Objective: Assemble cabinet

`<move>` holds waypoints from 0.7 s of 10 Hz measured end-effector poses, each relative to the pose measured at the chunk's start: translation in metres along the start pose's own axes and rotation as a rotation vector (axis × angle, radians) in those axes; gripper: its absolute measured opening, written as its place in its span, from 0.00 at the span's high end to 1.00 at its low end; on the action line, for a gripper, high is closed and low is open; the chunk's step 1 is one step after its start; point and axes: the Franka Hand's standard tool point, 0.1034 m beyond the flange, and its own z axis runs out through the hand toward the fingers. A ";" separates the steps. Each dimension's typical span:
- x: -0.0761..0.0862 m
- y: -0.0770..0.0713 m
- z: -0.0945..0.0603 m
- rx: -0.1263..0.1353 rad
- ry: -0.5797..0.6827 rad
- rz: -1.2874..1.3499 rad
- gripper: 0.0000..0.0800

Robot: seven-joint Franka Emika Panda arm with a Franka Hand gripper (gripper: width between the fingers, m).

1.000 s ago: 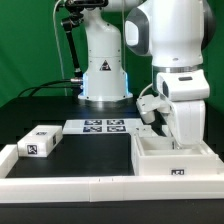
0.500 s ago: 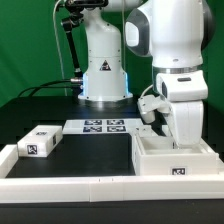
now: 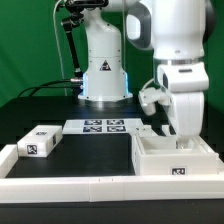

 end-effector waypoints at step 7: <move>-0.006 -0.044 -0.051 -0.034 -0.038 0.027 0.00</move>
Offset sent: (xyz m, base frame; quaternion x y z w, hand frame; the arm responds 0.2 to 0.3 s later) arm -0.0409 -0.0025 0.0532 -0.0089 -0.0238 0.0257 0.9993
